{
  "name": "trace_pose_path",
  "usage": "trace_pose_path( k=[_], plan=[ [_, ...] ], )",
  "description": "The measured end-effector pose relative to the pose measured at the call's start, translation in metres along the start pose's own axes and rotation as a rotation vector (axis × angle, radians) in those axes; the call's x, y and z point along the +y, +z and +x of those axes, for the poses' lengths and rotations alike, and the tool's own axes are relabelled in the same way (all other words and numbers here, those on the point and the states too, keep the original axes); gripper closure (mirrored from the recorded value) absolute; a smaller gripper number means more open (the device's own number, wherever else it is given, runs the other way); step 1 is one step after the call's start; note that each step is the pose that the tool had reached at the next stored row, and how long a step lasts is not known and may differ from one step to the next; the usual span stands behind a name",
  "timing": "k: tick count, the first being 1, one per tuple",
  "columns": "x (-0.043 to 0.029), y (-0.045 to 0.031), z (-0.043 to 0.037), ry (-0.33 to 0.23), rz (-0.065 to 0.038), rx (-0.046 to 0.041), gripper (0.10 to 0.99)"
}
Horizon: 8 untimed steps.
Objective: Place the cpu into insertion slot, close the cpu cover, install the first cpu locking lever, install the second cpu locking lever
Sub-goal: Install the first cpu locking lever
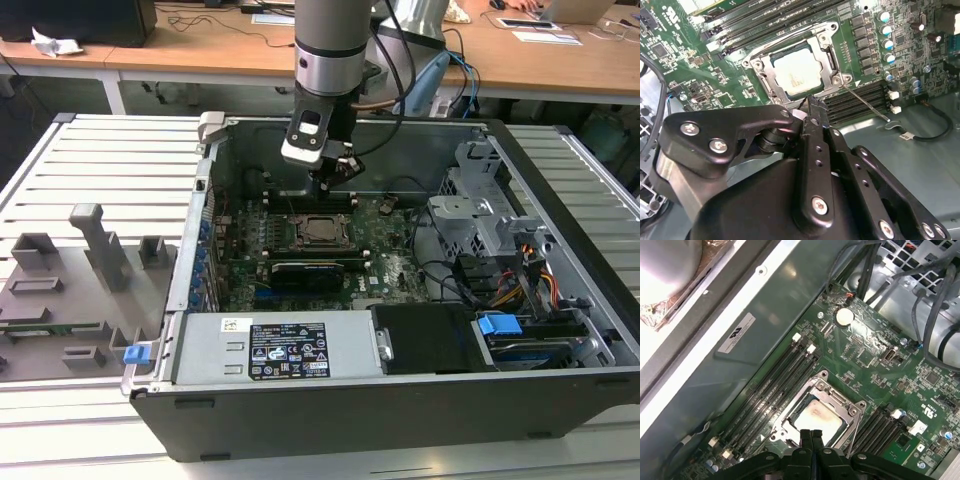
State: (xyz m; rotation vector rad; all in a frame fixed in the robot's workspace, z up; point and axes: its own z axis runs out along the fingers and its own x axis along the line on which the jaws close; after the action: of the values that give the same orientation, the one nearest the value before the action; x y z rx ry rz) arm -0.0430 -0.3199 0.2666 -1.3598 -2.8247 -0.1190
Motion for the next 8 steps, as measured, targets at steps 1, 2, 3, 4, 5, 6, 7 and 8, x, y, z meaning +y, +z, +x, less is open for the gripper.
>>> trace_pose_path(
  k=[1, 2, 3, 4, 5, 6, 7, 8],
  plan=[
    [0.0000, 0.0000, 0.0000, -0.006, 0.000, 0.0003, 0.980],
    [0.0000, 0.0000, 0.0000, -0.012, 0.001, 0.0007, 0.980],
    [0.0000, 0.0000, 0.0000, -0.021, 0.001, 0.0013, 0.980],
    [0.0000, 0.0000, 0.0000, -0.027, 0.001, 0.0018, 0.980],
    [0.0000, 0.0000, 0.0000, -0.032, 0.001, 0.0021, 0.980],
    [0.0000, 0.0000, 0.0000, -0.040, 0.002, 0.0026, 0.980],
    [0.0000, 0.0000, 0.0000, -0.048, 0.002, 0.0032, 0.980],
    [0.0000, 0.0000, 0.0000, -0.057, 0.002, 0.0037, 0.980]
  ],
)
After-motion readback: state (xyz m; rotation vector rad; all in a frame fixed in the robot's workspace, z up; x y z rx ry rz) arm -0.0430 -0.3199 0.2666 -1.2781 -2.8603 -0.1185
